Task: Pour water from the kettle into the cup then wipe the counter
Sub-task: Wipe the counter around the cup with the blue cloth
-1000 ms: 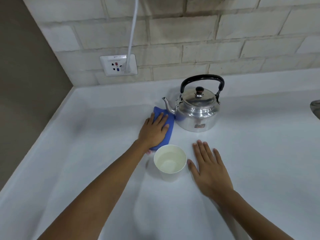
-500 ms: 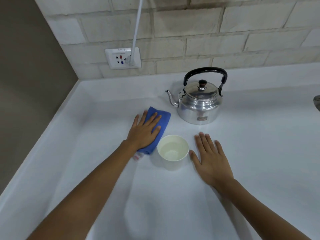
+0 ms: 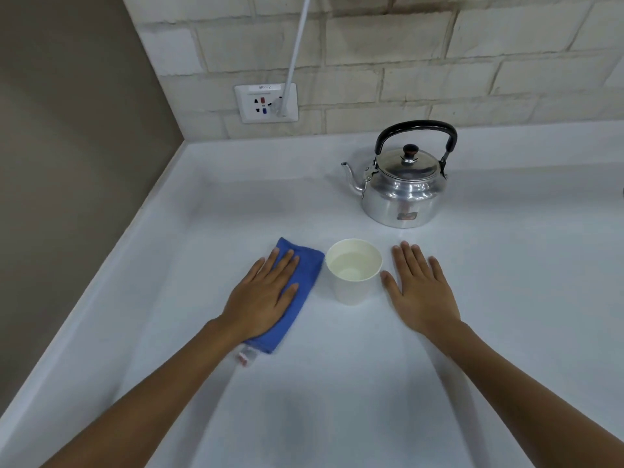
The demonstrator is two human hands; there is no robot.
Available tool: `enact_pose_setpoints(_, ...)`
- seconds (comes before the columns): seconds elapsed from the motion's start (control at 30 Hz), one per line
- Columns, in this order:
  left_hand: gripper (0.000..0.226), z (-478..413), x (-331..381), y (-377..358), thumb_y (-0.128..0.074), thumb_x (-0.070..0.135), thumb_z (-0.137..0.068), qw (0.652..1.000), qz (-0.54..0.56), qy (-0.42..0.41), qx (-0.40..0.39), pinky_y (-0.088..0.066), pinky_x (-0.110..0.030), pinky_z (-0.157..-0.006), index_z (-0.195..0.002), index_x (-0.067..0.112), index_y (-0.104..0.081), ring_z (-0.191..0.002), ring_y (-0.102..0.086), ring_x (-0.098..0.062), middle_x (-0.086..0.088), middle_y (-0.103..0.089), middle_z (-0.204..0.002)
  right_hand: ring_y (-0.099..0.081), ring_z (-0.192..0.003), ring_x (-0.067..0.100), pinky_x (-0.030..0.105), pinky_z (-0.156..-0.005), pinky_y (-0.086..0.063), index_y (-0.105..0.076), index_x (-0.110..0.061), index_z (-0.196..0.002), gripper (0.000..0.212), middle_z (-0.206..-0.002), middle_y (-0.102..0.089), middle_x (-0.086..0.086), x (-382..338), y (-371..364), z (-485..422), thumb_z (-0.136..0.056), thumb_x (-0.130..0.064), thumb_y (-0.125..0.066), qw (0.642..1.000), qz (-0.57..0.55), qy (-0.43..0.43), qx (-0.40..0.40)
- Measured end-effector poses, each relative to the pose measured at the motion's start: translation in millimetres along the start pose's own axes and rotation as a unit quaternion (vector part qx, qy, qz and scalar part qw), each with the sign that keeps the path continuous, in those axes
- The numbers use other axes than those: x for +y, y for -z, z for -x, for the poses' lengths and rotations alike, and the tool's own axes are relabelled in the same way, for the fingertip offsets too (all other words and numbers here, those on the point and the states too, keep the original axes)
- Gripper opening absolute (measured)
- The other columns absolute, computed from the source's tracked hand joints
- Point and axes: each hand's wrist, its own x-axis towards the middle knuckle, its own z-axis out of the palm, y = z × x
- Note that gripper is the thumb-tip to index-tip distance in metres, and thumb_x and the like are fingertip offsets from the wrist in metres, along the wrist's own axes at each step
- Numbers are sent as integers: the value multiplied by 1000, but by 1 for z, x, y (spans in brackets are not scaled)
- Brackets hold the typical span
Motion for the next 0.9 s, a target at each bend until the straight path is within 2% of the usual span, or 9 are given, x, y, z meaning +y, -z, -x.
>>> enact_pose_setpoints(0.1, 55, -31, 12, 1, -15, 41, -97, 997, 5, 74, -1, 6, -28, -114, -146, 19, 1, -143, 10, -13, 3, 2, -157, 7, -144, 12, 36, -119, 4, 2, -19, -146, 62, -158, 3, -1, 1, 0, -1, -94, -49, -12, 1000, 2, 0, -2)
enact_pose_setpoints(0.23, 55, -44, 35, -3, -15, 38, -98, 990, 17, 138, 5, 3, -34, -116, -146, 14, -1, -143, 8, -20, -3, 0, -157, 6, -144, 13, 36, -119, 3, 1, -18, -146, 62, -158, 2, -1, 2, 0, -1, -94, -49, -12, 1000, 4, 1, -3)
enact_pose_setpoints(0.3, 55, -26, 46, -7, -15, 38, -98, 990, 29, 138, 15, 4, -32, -115, -146, 15, -1, -143, 8, -18, -2, -1, -157, 5, -145, 14, 36, -119, 2, 0, -17, -147, 63, -158, 0, 0, 2, 1, -1, -94, -49, -13, 1000, 10, 4, -2)
enact_pose_setpoints(0.4, 55, 28, 59, -16, -13, 42, -97, 995, 31, 84, 48, 6, -27, -114, -145, 19, 2, -142, 12, -12, 3, 0, -156, 4, -145, 14, 36, -119, 1, -1, -17, -147, 63, -158, 0, 1, 2, 1, -2, -94, -49, -13, 1000, 12, 5, -2)
enact_pose_setpoints(0.53, 59, 84, 46, -15, -2, 55, -90, 998, 20, 39, 36, 12, -21, -113, -140, 27, 11, -137, 18, -4, 14, 7, -151, 4, -145, 14, 36, -119, 2, -1, -17, -147, 63, -158, 0, 0, 2, 0, -1, -94, -49, -13, 1000, 11, 2, -6)
enact_pose_setpoints(0.67, 56, 57, 29, -2, -14, 42, -97, 992, 17, 125, 28, 4, -27, -116, -145, 19, 3, -142, 10, -11, 3, 2, -156, 4, -145, 14, 36, -119, 2, -2, -17, -147, 62, -158, 0, 1, 2, 0, -1, -95, -49, -14, 1000, 9, 0, -3)
enact_pose_setpoints(0.77, 56, 37, 49, -3, -15, 35, -98, 981, 11, 193, 32, 2, -32, -116, -145, 10, 1, -143, 6, -20, -6, 1, -157, 3, -145, 15, 36, -118, 3, -2, -16, -147, 62, -158, -1, 1, 1, 0, 0, -95, -48, -14, 1000, 11, 1, -3)
enact_pose_setpoints(0.83, 56, 43, 70, -10, -16, 35, -98, 981, 21, 187, 46, 5, -31, -115, -145, 9, 1, -143, 6, -21, -7, 0, -157, 3, -145, 15, 36, -118, 2, -2, -16, -147, 62, -159, -1, 2, 1, 0, -1, -95, -48, -14, 1000, 14, 1, -1)
enact_pose_setpoints(0.9, 57, 62, 91, -18, -15, 38, -97, 988, 28, 141, 62, 9, -28, -113, -146, 11, 0, -143, 8, -18, -4, 0, -157, 3, -145, 15, 36, -118, 2, -1, -16, -147, 62, -159, 0, 2, 2, 0, -1, -95, -48, -13, 1000, 16, 2, -5)
